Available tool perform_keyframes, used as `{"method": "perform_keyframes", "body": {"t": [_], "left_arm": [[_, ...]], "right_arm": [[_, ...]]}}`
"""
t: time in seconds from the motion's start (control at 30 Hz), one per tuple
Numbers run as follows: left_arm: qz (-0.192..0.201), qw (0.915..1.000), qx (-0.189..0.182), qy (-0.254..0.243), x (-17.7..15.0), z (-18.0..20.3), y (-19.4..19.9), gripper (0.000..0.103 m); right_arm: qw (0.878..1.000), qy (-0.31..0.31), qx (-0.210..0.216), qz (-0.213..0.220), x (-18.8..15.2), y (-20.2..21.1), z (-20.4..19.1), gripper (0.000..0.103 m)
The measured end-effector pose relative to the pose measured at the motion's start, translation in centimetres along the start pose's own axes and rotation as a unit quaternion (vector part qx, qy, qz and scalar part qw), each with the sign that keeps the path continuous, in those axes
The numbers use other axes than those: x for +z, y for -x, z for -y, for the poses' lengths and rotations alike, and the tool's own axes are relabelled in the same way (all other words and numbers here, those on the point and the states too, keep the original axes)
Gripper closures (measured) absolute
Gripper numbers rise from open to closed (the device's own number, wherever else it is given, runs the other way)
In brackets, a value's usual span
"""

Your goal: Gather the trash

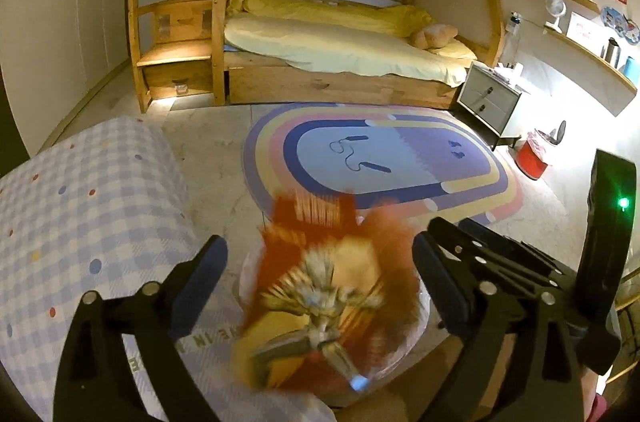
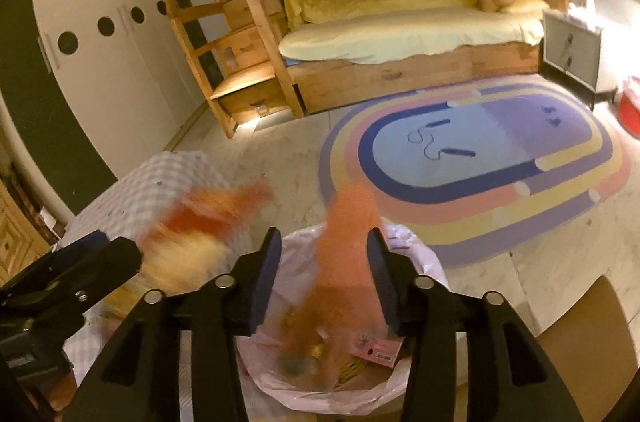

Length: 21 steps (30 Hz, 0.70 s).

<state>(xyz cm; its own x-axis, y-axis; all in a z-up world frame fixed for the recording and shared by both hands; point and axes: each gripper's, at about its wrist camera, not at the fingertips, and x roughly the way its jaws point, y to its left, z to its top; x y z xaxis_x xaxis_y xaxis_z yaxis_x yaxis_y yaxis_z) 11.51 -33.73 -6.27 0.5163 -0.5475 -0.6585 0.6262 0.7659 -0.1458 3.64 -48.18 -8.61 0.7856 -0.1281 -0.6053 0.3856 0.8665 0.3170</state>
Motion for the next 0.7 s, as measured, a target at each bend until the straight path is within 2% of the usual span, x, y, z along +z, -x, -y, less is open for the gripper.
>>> {"method": "perform_keyframes", "body": {"t": [0.13, 0.33, 0.4, 0.6, 0.7], "left_arm": [[0.004, 0.9998, 0.000, 0.018, -0.4, -1.1, 1.1, 0.012], [0.020, 0.9991, 0.012, 0.035, -1.2, -2.8, 5.4, 0.012], [0.024, 0.9988, 0.019, 0.039, -1.3, -3.3, 7.1, 0.012], [0.030, 0.9959, 0.074, 0.043, -2.9, -5.7, 13.4, 0.007], [0.023, 0.9937, 0.105, 0.032, -4.7, -7.1, 16.0, 0.007]], "right_arm": [[1.000, -0.011, -0.005, -0.002, -1.0, 1.6, -0.4, 0.057], [1.000, -0.001, 0.005, 0.010, -1.0, 5.1, -1.8, 0.056], [1.000, 0.011, 0.015, 0.015, -1.2, 7.0, -3.1, 0.053], [0.998, 0.049, 0.038, 0.024, -2.4, 11.8, -7.1, 0.033], [0.997, 0.068, 0.039, 0.021, -3.3, 13.6, -9.4, 0.016]]}}
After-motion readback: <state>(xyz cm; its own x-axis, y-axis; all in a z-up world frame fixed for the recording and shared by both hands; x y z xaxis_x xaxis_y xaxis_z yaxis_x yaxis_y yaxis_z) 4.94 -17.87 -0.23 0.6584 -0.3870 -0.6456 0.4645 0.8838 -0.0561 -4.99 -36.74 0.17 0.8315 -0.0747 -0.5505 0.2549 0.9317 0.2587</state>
